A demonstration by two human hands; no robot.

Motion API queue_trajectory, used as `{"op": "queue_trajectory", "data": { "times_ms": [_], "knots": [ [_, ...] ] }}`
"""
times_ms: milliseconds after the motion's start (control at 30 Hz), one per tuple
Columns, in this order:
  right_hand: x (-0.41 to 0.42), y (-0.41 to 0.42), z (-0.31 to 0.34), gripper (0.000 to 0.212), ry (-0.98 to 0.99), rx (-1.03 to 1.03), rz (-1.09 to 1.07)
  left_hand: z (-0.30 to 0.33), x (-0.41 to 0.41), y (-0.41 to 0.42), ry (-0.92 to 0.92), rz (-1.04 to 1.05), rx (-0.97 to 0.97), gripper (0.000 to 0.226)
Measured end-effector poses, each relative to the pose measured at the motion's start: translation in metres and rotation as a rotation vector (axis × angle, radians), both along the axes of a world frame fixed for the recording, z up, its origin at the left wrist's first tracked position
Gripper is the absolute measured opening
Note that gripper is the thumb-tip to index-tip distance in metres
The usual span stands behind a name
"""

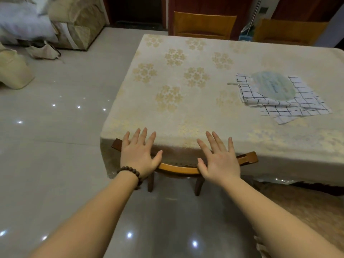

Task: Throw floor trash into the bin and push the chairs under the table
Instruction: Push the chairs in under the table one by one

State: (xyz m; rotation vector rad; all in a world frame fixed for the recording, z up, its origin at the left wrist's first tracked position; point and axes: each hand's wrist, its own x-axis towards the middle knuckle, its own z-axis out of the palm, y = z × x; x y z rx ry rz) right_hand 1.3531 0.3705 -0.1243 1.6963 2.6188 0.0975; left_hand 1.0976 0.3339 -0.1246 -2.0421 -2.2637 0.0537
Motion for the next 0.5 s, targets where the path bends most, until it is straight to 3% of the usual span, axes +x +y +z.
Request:
{"op": "queue_trajectory", "data": {
  "times_ms": [200, 367, 500],
  "knots": [
    [-0.013, -0.001, -0.002, 0.067, -0.029, -0.013, -0.069, -0.005, -0.015, 0.008, -0.011, -0.019, -0.027, 0.079],
    [-0.017, -0.003, 0.004, 0.07, -0.163, -0.023, -0.07, 0.003, -0.017, 0.008, -0.085, -0.045, -0.106, 0.079],
    [-0.012, -0.021, 0.017, 0.065, -0.001, -0.064, -0.177, 0.027, -0.005, -0.006, -0.214, -0.02, -0.042, 0.075]
  ]
}}
